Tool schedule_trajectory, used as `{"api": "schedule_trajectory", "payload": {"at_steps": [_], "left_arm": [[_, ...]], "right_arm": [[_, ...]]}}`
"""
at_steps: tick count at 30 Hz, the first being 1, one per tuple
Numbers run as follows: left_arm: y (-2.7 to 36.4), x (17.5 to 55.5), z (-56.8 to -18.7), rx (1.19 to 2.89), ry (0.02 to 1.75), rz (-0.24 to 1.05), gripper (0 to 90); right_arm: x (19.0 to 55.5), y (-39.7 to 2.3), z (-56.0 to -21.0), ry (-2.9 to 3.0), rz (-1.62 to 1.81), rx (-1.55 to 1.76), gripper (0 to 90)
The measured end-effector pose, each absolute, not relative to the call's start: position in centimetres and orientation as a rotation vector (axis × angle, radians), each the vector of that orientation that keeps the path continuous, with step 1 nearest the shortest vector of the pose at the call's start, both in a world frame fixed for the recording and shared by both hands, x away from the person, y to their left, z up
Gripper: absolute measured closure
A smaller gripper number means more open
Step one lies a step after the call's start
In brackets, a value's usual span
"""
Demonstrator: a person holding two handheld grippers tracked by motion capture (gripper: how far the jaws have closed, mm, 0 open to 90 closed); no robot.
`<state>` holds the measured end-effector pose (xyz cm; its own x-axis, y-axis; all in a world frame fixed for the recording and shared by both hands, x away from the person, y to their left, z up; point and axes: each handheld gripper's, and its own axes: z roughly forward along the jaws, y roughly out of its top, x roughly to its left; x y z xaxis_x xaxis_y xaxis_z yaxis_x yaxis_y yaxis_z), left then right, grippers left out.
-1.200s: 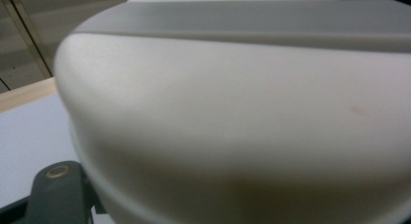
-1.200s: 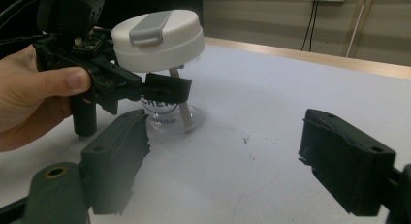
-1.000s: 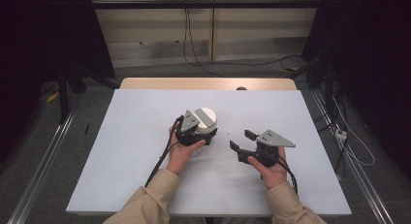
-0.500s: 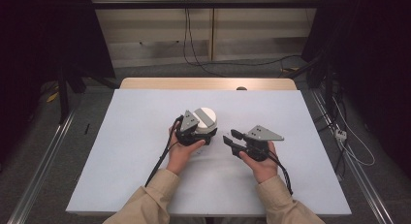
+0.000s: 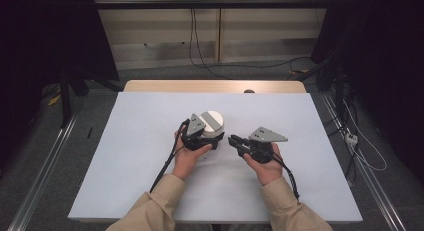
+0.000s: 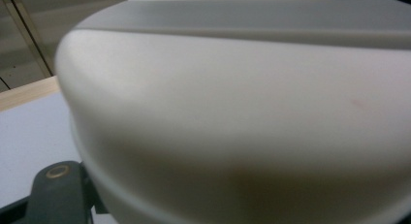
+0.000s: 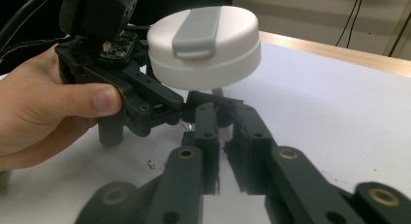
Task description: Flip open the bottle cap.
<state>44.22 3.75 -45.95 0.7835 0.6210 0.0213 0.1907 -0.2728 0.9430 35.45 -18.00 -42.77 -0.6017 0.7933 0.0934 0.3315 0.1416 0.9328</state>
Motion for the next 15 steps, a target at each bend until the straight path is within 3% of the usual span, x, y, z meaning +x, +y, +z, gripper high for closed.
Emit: {"api": "schedule_trajectory", "payload": {"at_steps": [4,15], "left_arm": [[3.7,44.2,-46.0,1.832,0.625,0.471,18.5],[3.7,44.3,-46.0,1.828,0.634,0.464,18.5]], "right_arm": [[35.7,-17.6,-42.7,2.004,1.474,1.072,89.8],[36.7,-16.7,-42.4,2.011,1.478,1.069,90.0]]}}
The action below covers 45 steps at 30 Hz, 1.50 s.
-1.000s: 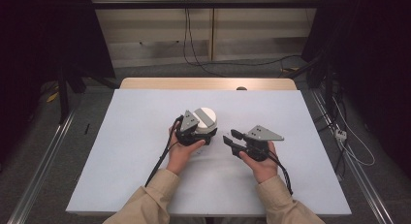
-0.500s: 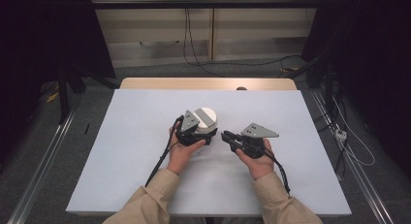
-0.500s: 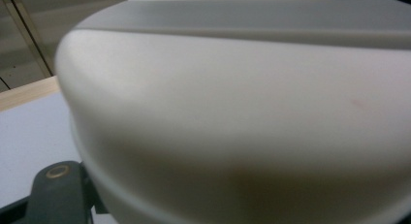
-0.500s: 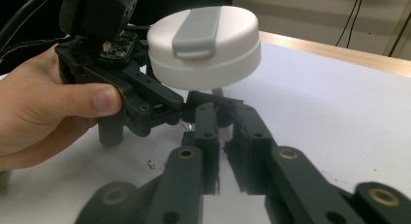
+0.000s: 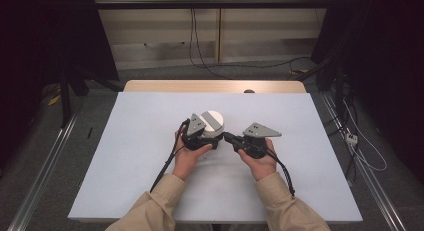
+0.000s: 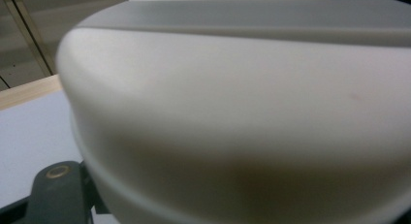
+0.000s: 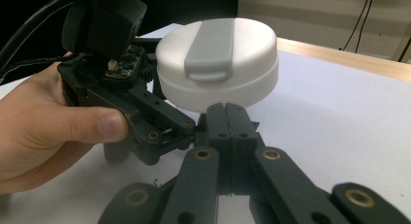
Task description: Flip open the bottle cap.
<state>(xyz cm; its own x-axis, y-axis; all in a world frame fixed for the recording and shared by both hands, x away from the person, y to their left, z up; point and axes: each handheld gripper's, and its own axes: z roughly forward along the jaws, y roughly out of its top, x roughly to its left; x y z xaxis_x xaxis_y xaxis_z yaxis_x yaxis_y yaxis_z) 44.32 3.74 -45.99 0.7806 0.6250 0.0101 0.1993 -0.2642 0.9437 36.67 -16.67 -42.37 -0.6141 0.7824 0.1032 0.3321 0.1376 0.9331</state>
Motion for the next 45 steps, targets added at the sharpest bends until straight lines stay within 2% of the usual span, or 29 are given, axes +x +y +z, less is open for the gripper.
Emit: {"api": "schedule_trajectory", "payload": {"at_steps": [45], "left_arm": [[3.7,44.5,-46.1,1.818,0.649,0.447,18.5]], "right_arm": [[38.1,-15.2,-39.3,1.958,1.527,1.030,90.0]]}}
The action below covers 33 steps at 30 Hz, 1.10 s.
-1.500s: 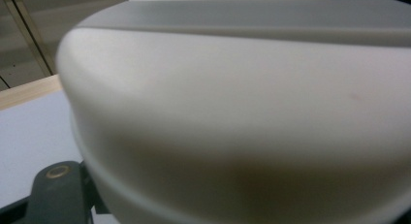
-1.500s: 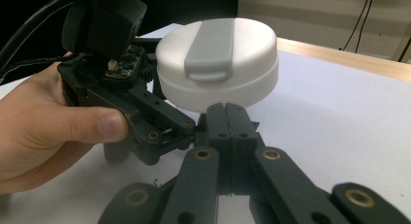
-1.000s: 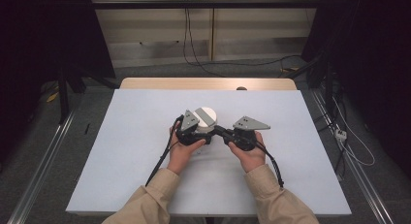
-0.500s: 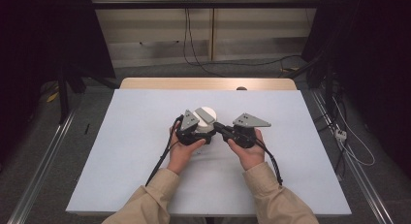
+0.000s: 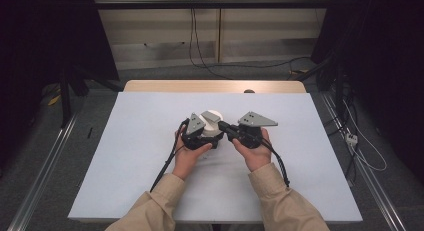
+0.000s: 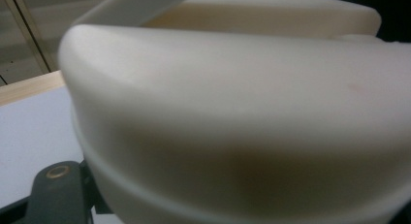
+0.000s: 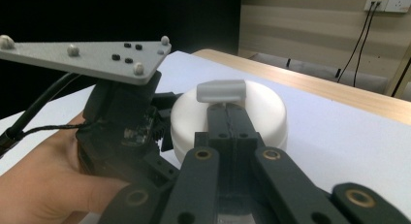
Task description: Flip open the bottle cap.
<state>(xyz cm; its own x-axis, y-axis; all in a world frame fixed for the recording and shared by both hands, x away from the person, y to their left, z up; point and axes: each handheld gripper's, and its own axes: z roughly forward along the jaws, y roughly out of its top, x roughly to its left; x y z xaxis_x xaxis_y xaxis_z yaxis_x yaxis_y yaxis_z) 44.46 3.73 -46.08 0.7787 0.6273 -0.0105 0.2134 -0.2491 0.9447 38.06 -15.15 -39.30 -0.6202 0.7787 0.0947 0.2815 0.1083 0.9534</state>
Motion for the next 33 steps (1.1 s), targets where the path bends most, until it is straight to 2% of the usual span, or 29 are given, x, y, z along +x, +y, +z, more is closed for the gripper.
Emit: {"api": "schedule_trajectory", "payload": {"at_steps": [33], "left_arm": [[3.7,44.5,-46.1,1.810,0.652,0.442,18.5]], "right_arm": [[39.8,-13.7,-38.2,1.947,1.521,1.014,90.0]]}}
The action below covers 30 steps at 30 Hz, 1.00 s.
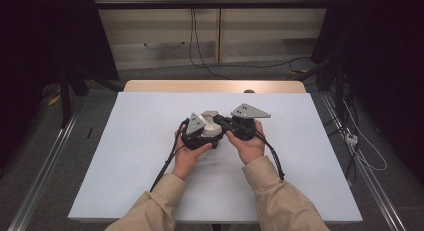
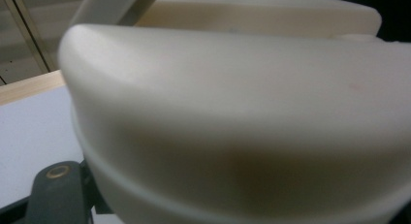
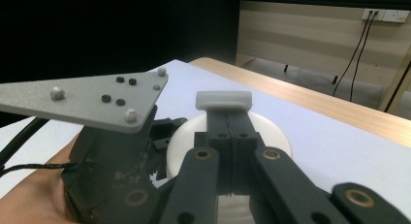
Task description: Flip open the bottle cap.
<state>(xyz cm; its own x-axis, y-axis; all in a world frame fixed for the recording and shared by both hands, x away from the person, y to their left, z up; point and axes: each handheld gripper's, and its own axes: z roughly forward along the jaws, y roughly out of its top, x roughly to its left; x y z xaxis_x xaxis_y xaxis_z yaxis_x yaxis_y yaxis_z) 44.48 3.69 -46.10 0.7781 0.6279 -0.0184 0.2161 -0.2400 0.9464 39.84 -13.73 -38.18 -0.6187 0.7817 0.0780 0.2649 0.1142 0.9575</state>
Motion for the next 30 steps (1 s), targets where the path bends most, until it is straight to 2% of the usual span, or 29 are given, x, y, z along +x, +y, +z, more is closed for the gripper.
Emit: {"api": "schedule_trajectory", "payload": {"at_steps": [30], "left_arm": [[3.7,44.5,-46.1,1.807,0.652,0.435,18.5]], "right_arm": [[41.5,-12.6,-37.4,1.938,1.494,0.993,90.0]]}}
